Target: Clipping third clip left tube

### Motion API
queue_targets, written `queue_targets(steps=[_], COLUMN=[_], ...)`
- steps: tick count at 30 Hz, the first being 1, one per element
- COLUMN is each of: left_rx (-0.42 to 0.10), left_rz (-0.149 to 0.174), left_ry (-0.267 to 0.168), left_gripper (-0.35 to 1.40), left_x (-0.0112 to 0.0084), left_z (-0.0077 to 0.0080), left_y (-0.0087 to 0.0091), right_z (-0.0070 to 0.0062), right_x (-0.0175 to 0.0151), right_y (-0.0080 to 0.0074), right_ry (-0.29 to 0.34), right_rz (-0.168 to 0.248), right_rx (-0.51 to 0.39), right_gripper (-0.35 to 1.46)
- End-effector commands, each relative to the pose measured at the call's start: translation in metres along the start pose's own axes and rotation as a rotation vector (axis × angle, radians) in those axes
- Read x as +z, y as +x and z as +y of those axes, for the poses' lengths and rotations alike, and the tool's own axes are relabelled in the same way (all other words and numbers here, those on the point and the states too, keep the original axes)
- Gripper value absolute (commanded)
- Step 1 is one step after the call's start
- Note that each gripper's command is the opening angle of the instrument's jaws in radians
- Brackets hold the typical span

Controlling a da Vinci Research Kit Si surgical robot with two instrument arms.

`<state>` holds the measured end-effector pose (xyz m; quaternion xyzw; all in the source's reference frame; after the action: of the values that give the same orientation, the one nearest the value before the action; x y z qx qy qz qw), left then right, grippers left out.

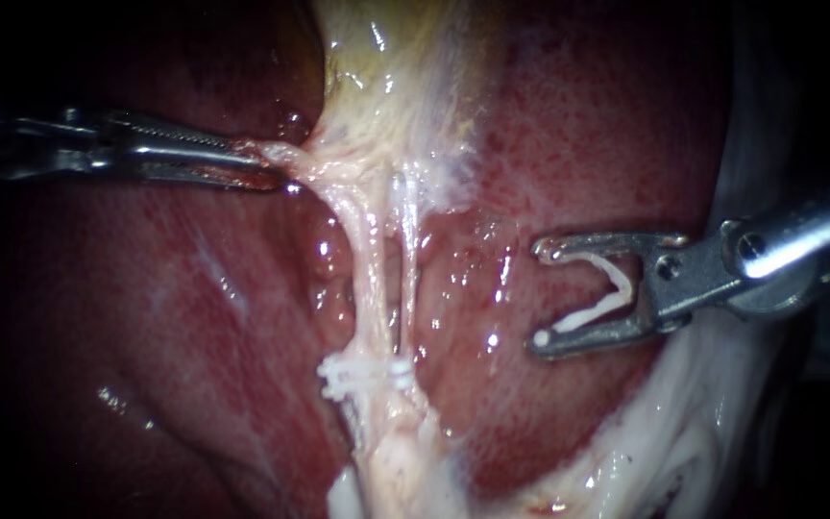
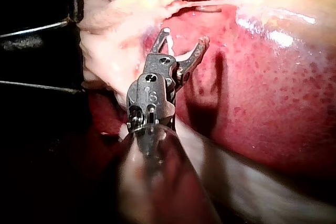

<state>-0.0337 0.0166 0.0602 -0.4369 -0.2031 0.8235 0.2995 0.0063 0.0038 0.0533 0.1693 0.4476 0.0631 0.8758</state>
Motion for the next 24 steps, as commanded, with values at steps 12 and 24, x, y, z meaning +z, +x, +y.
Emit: queue_targets(steps=[12, 24], left_rx=[0.004, 0.006], left_rz=[0.064, 0.071], left_ry=[0.009, 0.018], left_gripper=[-0.35, -0.35], left_x=[-0.0078, -0.008], left_z=[0.0009, 0.0013], left_y=[0.0057, 0.0058], right_z=[0.0, 0.0], right_x=[0.0001, 0.0046], right_y=[0.0001, 0.0035], right_ry=[0.015, 0.098], right_rz=[0.013, 0.17], right_rx=[0.002, 0.137], right_gripper=[0.5, 0.5])
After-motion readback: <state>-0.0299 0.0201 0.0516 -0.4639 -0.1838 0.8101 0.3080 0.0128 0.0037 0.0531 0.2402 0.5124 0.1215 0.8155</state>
